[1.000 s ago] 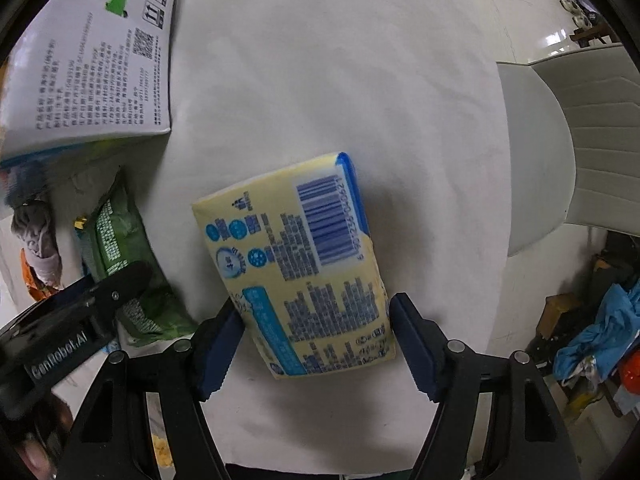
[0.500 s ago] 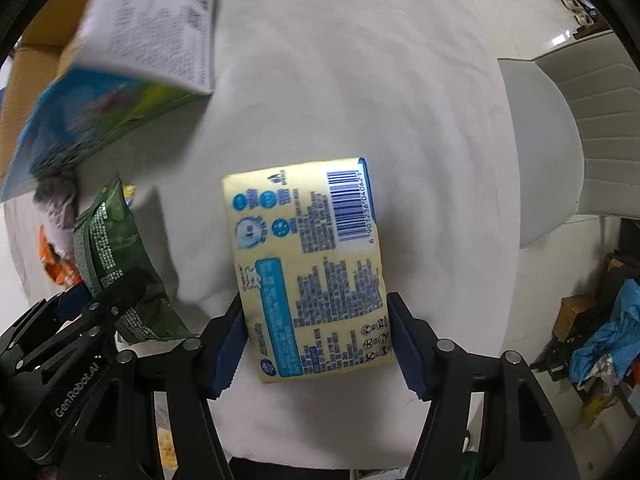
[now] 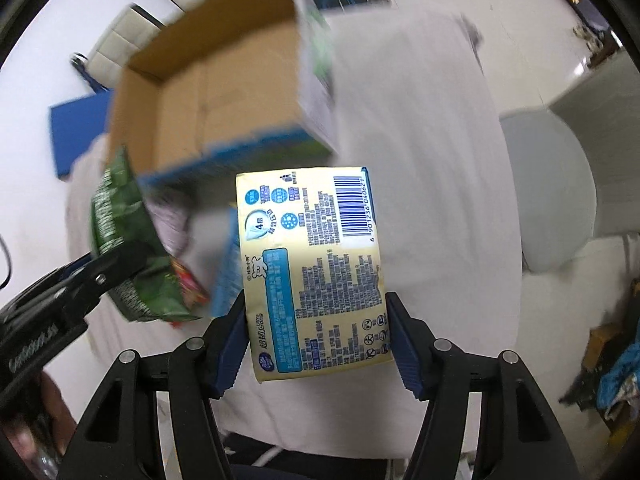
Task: Organize soft objects
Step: 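Carry both items over the box and open both grippers to drop them in, then grasp the red-patterned snack bag with the right gripper while the left grasps the orange bag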
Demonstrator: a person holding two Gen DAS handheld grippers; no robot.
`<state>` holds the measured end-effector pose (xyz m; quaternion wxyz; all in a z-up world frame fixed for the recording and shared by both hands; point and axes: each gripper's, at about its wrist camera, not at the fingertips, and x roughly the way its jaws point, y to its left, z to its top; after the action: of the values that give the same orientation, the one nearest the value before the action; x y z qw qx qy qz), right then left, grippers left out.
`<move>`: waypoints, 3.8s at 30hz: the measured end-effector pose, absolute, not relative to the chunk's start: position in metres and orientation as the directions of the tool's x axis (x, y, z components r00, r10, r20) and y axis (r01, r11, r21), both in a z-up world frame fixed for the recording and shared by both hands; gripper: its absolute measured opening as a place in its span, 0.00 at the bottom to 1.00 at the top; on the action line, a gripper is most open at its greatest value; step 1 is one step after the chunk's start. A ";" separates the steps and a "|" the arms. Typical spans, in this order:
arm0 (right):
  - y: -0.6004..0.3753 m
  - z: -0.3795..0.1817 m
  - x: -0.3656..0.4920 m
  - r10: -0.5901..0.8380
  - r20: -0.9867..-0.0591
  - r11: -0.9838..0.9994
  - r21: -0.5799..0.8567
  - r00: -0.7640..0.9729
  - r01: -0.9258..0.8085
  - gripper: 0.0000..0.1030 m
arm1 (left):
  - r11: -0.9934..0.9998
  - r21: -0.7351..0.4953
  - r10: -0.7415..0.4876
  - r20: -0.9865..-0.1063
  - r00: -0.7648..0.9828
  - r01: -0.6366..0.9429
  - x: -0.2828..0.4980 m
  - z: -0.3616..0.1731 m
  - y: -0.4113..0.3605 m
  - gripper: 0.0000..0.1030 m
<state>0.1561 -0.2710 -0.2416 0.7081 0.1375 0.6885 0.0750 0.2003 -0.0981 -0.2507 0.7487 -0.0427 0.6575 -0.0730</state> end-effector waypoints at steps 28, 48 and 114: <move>-0.187 -0.311 0.421 0.105 -0.985 0.992 0.113 0.138 0.049 0.65 | 0.967 -0.238 -0.231 -0.969 -0.084 0.089 0.474 -0.308 -0.070 0.39; -0.179 -0.318 0.406 0.083 -0.994 0.996 0.086 0.069 0.034 0.94 | 0.991 -0.115 -0.116 -0.993 0.017 0.065 0.438 -0.296 -0.037 0.79; -0.052 -0.442 0.134 0.572 -0.783 0.714 0.329 -0.244 0.618 0.77 | 0.953 0.063 0.074 -0.997 0.024 -0.298 0.138 -0.315 0.179 1.00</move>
<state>0.1338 -0.0517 -0.4422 0.4855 0.3774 0.7883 -0.0234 0.1379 0.1792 -0.3154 0.7110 -0.0815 0.6861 0.1307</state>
